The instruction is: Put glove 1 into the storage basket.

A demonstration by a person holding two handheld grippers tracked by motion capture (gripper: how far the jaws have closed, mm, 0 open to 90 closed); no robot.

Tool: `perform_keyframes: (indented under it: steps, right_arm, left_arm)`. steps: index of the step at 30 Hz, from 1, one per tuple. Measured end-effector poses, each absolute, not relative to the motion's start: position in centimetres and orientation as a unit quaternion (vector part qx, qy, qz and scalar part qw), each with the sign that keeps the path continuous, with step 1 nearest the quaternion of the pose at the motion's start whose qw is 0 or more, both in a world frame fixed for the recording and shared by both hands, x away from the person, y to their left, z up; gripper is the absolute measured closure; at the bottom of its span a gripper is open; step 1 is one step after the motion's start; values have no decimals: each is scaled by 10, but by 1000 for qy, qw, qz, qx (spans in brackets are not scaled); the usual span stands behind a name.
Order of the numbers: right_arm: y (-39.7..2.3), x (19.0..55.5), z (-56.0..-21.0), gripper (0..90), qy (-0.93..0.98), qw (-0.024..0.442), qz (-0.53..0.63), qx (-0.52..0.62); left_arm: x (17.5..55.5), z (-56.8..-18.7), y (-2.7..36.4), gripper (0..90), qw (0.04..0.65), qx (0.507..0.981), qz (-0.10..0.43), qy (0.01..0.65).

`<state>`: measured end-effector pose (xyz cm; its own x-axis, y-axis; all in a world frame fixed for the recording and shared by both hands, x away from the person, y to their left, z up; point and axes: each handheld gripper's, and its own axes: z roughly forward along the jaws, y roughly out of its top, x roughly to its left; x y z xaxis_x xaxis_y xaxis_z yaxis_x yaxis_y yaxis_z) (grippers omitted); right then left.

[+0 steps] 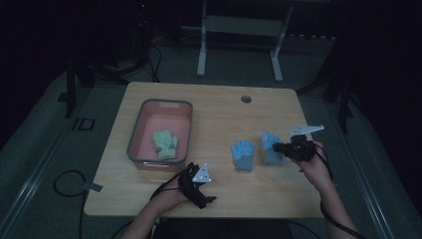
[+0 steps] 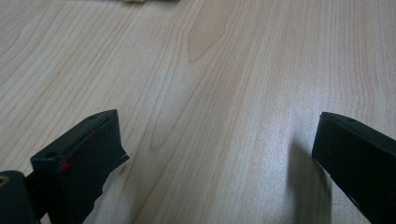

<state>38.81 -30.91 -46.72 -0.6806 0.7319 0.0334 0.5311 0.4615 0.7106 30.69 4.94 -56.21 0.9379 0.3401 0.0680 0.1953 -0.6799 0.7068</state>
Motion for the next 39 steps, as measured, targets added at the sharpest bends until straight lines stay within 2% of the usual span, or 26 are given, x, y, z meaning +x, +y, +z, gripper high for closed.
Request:
perform_keyframes:
  steps: [15,25,39]
  right_arm:
    - [-248,395,-462,847,869,118,359,319]
    - [-226,404,-493,843,890,85,324,310]
    - [-221,414,-525,801,901,55,297,310]
  left_arm:
    - [307,-562,50,19,370,912,98,145]
    - [307,-562,50,18,372,912,97,146]
    - [307,-562,50,18,374,911,98,145]
